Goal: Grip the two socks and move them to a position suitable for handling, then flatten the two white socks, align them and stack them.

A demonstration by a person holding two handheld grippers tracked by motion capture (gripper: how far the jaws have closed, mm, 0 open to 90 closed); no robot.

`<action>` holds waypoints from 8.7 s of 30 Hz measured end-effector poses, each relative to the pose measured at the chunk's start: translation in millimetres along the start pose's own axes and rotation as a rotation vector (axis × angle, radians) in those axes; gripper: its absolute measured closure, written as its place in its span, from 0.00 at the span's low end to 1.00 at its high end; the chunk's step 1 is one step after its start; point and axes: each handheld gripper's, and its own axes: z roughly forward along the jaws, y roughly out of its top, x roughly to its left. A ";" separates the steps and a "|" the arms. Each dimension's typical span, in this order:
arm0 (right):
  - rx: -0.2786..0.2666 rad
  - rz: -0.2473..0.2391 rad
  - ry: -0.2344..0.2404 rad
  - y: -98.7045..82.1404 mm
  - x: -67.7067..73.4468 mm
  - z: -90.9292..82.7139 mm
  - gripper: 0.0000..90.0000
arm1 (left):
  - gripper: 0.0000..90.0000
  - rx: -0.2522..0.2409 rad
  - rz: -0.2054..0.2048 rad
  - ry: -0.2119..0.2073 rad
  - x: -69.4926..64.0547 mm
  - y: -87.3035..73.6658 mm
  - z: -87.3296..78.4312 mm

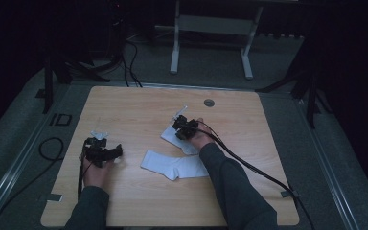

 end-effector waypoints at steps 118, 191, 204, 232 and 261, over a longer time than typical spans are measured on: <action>0.038 -0.130 0.183 -43.6 9.6 -22.2 0.55 | 0.17 0.001 0.010 -0.007 -1.1 -0.2 -0.3; -0.289 -0.159 0.075 -76.2 38.1 -224.6 0.92 | 0.17 -0.001 0.006 -0.008 -1.5 -0.3 -0.2; -0.250 -0.146 0.151 -77.6 57.6 -177.9 0.92 | 0.17 0.002 0.009 -0.008 -1.2 -0.3 -0.4; -0.257 -0.107 0.233 -59.7 90.0 -84.7 0.92 | 0.17 0.000 0.009 -0.008 -1.2 -0.3 -0.3; -0.323 -0.021 0.260 -54.2 84.4 -65.3 0.61 | 0.17 0.000 0.009 -0.008 -1.3 -0.3 -0.3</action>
